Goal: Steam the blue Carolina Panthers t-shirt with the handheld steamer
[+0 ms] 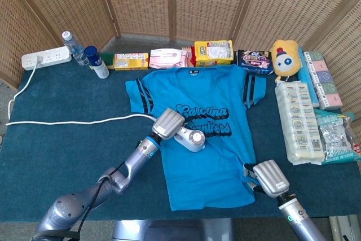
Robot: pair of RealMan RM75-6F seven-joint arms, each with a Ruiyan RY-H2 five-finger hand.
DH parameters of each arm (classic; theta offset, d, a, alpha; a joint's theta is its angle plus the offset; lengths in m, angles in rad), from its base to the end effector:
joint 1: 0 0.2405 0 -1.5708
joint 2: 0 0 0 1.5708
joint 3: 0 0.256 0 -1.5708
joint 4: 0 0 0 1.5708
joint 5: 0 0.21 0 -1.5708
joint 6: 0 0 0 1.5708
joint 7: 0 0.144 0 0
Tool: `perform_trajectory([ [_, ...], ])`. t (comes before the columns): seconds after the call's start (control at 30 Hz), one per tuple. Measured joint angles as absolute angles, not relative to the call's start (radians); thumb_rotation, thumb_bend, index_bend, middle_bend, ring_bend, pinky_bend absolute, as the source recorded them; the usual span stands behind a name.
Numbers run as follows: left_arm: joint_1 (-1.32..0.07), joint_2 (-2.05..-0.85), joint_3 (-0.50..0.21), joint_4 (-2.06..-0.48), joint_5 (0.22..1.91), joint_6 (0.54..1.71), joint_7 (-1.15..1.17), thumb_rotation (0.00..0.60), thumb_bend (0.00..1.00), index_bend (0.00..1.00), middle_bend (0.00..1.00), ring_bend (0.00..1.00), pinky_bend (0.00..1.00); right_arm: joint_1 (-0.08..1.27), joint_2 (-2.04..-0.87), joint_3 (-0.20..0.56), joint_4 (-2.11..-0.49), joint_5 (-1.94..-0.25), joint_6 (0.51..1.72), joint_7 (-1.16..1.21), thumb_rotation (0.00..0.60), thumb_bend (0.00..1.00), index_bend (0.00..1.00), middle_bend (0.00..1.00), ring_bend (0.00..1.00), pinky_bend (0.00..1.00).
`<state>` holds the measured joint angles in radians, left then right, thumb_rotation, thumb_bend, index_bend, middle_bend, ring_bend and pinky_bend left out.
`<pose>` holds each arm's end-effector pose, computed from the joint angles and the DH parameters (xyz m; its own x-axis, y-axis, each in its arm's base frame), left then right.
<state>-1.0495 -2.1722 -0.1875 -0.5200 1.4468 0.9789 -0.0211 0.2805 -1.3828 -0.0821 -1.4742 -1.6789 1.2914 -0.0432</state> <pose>-0.0592 0.3862 -0.1393 0.5028 0.0279 0.8640 0.6897 -0.6155 -0.3815 -0.2648 -0.1977 0.0342 0.4174 -0.2400 0.8765 -0.8694 -0.3862 0.3083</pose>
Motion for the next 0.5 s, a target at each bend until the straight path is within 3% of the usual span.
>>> perform_trajectory([
  [0.5, -1.020, -2.131, -0.145, -0.585, 1.482, 1.007, -0.047, 0.600, 0.32, 0.77, 0.80, 0.73, 0.79, 0.281, -1.386, -0.082, -1.482, -1.681, 1.290, -0.052, 0.600, 0.52, 0.71, 0.69, 0.76, 0.83],
])
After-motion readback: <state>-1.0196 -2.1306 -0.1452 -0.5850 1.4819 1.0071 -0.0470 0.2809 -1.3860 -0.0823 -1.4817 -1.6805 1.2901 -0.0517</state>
